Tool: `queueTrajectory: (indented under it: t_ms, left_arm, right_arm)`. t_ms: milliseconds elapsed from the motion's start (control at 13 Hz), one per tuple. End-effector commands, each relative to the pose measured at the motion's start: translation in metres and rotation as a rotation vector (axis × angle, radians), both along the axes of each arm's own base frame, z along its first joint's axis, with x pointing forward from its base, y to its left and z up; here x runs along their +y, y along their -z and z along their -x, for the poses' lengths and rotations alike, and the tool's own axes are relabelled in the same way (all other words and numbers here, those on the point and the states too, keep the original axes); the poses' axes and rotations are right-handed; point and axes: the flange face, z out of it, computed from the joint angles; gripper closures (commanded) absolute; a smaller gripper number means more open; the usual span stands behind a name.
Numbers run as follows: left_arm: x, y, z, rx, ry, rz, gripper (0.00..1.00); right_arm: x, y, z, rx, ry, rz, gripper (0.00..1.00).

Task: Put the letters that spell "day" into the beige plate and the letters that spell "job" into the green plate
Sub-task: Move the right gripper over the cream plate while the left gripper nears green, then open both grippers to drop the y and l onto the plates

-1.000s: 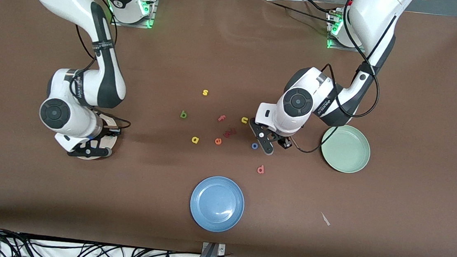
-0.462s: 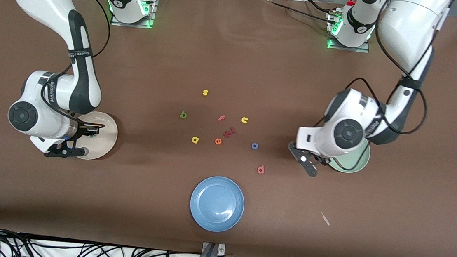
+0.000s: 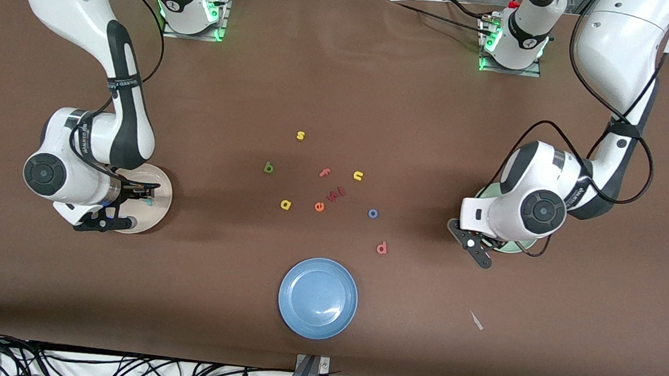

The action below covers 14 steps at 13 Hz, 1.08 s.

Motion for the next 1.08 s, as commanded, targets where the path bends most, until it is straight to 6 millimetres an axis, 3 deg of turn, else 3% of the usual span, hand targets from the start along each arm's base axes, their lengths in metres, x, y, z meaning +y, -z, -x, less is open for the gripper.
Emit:
queueTrajectory:
  t_ms: [0,231,692,1000]
  left_arm:
    - [0.010,0.001,-0.001,0.011,0.028,-0.005,1.00]
    - [0.016,0.005,0.002,0.033,0.019,-0.012,1.00]
    - [0.028,0.031,0.016,0.064,0.073,-0.088,1.00]
    - [0.048,0.052,0.027,0.057,0.054,-0.076,1.00]
  right_arm:
    - [0.013,-0.011,0.004,0.015,0.005,-0.021,0.00]
    - [0.041,-0.018,0.011,0.025,0.075,-0.033,0.00]
    - [0.139,-0.036,0.041,0.058,0.238,-0.057,0.00]
    - [0.193,-0.038,0.062,0.023,0.303,-0.051,0.00]
